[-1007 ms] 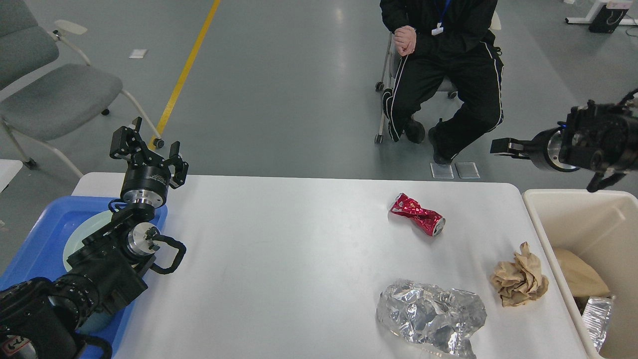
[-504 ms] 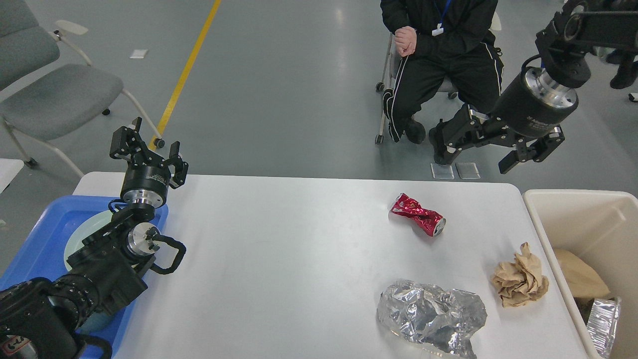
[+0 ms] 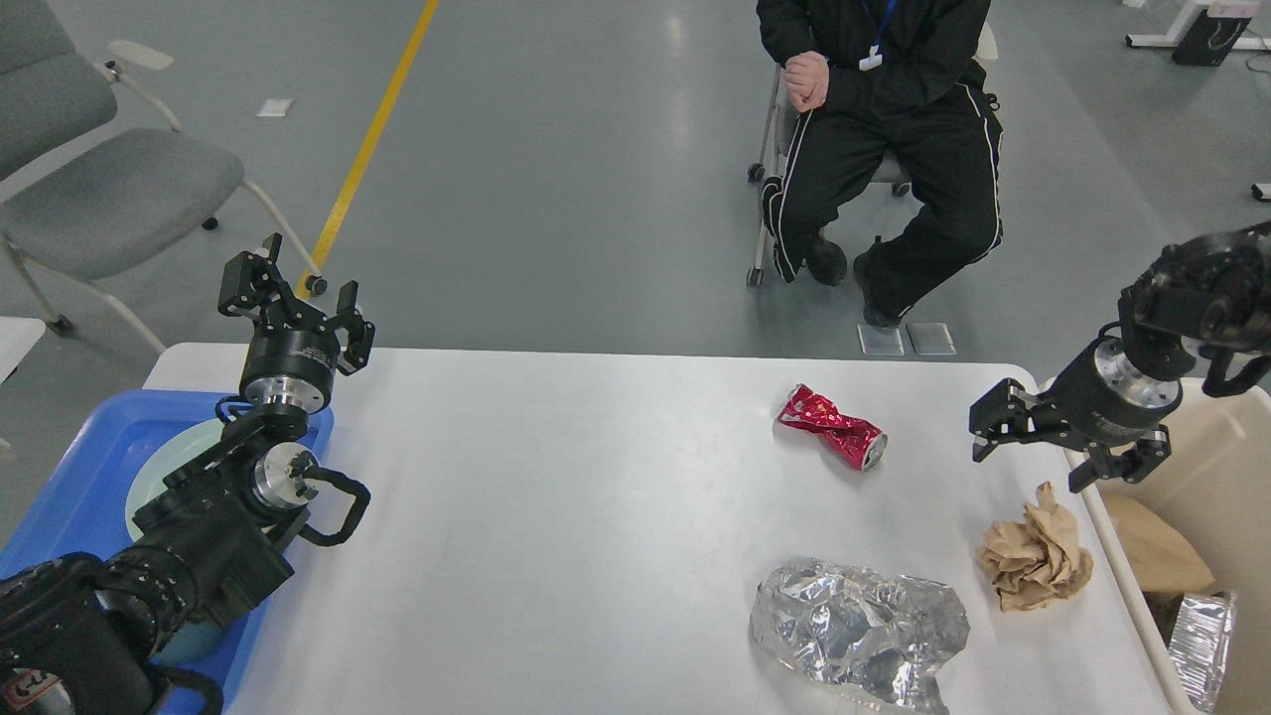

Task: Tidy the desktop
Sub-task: 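Lower the right gripper onto the crumpled brown paper and grasp it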

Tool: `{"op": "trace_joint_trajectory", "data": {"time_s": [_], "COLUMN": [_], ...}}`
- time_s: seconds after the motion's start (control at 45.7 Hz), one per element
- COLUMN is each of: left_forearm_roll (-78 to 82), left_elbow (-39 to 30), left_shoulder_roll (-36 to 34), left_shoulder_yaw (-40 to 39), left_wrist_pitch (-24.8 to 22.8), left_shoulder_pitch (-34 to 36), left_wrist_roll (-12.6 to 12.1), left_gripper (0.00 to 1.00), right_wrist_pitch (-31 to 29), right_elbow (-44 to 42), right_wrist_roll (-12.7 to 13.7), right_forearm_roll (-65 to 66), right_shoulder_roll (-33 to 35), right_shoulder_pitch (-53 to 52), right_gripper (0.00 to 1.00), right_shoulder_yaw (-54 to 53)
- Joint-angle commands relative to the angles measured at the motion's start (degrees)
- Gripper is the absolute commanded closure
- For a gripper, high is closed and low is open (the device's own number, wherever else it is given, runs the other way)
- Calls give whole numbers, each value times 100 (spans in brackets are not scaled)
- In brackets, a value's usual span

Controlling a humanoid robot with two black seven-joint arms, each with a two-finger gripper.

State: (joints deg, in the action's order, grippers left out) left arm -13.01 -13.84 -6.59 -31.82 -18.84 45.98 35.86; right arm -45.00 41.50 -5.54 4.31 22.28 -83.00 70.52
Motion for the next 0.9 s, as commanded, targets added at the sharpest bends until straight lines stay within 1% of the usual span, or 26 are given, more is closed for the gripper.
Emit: {"op": "trace_joint_trajectory", "data": {"time_s": [0.0, 0.197, 0.328, 0.46, 0.547, 0.613, 0.723, 0.766, 0.788, 0.832, 0.876], "left_forearm_roll": [0, 0, 0, 0, 0, 0, 0, 0, 0, 8, 0], "left_elbow": [-5, -5, -5, 4, -5, -5, -5, 4, 4, -5, -5], "left_shoulder_roll": [0, 0, 0, 0, 0, 0, 0, 0, 0, 0, 0], "left_shoulder_yaw": [0, 0, 0, 0, 0, 0, 0, 0, 0, 0, 0], "left_wrist_pitch": [-6, 3, -6, 3, 3, 3, -6, 3, 3, -6, 3], "left_shoulder_pitch": [-1, -1, -1, -1, -1, -1, -1, -1, -1, -1, -1], "left_wrist_roll": [0, 0, 0, 0, 0, 0, 0, 0, 0, 0, 0], "left_gripper": [4, 4, 4, 4, 4, 4, 4, 4, 4, 4, 4], "right_wrist_pitch": [280, 843, 1203, 1388, 1581, 1871, 2600, 2881, 2996, 3128, 3155], "right_elbow": [-221, -423, -757, -897, -898, -880, -740, -608, -529, -389, -283], "right_wrist_roll": [0, 0, 0, 0, 0, 9, 0, 9, 9, 9, 9], "right_forearm_roll": [0, 0, -44, -35, -44, -61, -88, -88, -88, -88, -88], "right_shoulder_roll": [92, 189, 180, 154, 154, 145, 119, 136, 154, 189, 233], "right_shoulder_pitch": [486, 1101, 1663, 2147, 2227, 2236, 2227, 2227, 2218, 2201, 2166], "right_gripper": [0, 0, 0, 0, 0, 1, 2, 7, 14, 29, 49], "right_shoulder_yaw": [-117, -442, -767, -1154, -1260, -1286, -1382, -1444, -1462, -1462, -1436]}}
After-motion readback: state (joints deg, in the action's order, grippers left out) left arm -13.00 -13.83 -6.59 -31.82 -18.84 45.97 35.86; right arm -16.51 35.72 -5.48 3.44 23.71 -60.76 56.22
